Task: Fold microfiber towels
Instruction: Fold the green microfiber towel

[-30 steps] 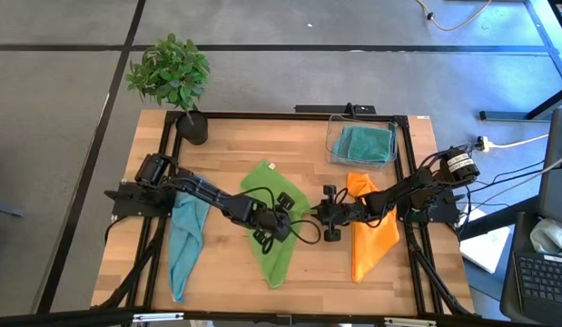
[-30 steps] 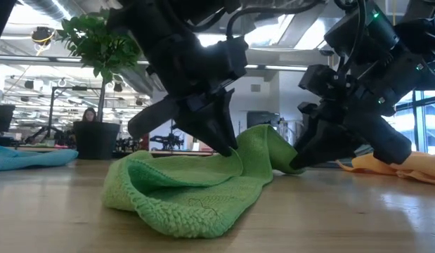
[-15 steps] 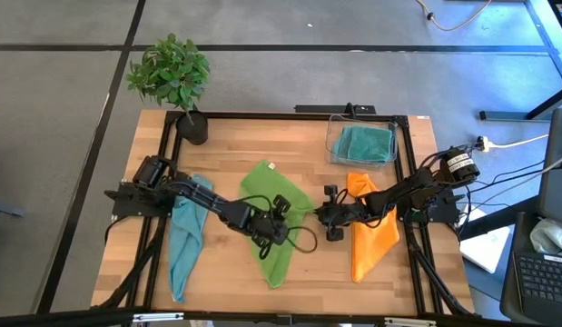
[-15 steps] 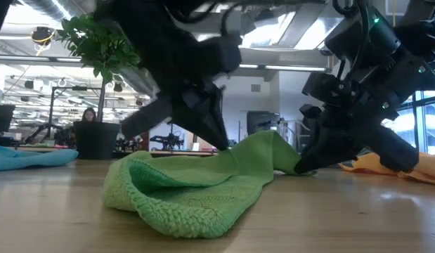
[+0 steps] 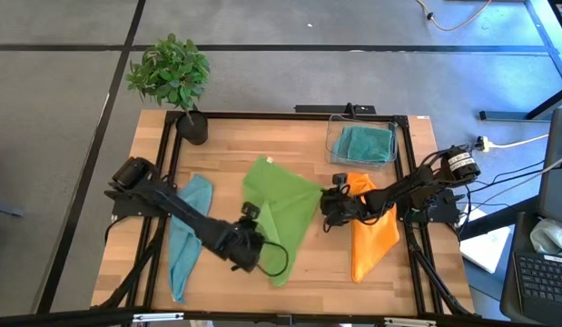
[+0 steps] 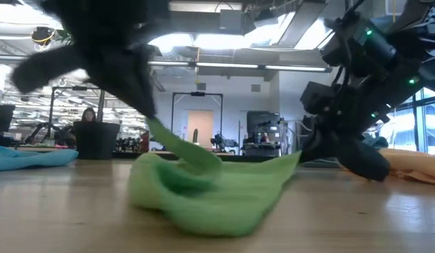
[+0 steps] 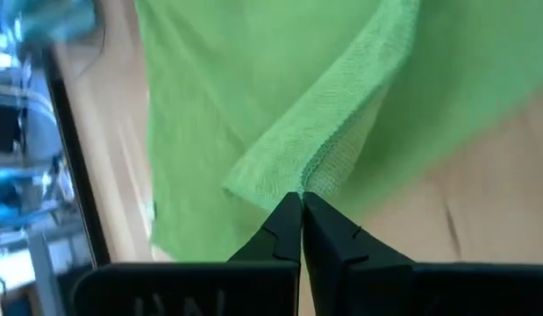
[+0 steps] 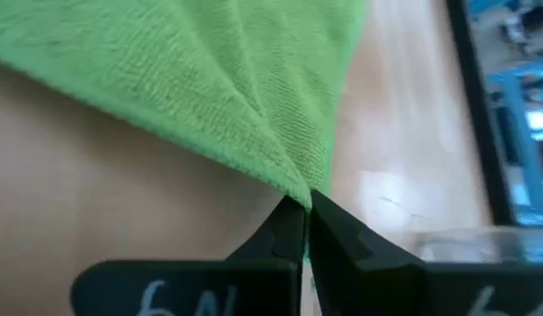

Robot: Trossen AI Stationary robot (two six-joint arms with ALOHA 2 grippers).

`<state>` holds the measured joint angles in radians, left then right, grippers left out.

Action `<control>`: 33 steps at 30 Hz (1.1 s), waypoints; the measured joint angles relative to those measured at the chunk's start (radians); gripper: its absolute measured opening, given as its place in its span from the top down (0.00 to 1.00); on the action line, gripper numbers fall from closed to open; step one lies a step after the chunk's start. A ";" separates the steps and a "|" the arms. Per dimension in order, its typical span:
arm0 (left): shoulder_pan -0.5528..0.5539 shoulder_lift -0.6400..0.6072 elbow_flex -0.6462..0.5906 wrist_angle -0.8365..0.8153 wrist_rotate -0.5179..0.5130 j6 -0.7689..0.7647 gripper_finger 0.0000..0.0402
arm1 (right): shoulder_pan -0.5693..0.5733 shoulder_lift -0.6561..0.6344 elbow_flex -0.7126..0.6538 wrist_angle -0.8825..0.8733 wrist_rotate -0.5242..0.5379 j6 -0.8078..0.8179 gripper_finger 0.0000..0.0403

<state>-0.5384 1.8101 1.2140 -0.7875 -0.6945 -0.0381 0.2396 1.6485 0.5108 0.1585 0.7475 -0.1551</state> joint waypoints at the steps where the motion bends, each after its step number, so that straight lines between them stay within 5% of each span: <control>1: -0.015 -0.003 0.000 -0.023 -0.004 -0.043 1.00 | -0.004 0.000 0.001 -0.003 0.024 0.001 0.95; 21: -0.311 -0.003 0.028 -0.147 -0.019 -0.645 1.00 | 0.133 0.005 0.236 -0.118 0.646 -0.191 0.79; 26: -0.368 -0.003 0.048 -0.142 -0.021 -0.736 1.00 | 0.123 0.003 0.235 -0.322 0.595 -0.037 0.79; 33: -0.404 -0.003 0.049 -0.097 -0.055 -0.791 1.00 | 0.077 0.003 0.232 -0.673 0.215 0.365 0.79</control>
<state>-0.9428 1.8072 1.2629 -0.8846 -0.7495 -0.8288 0.3169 1.6516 0.7429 -0.5149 0.9623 0.2096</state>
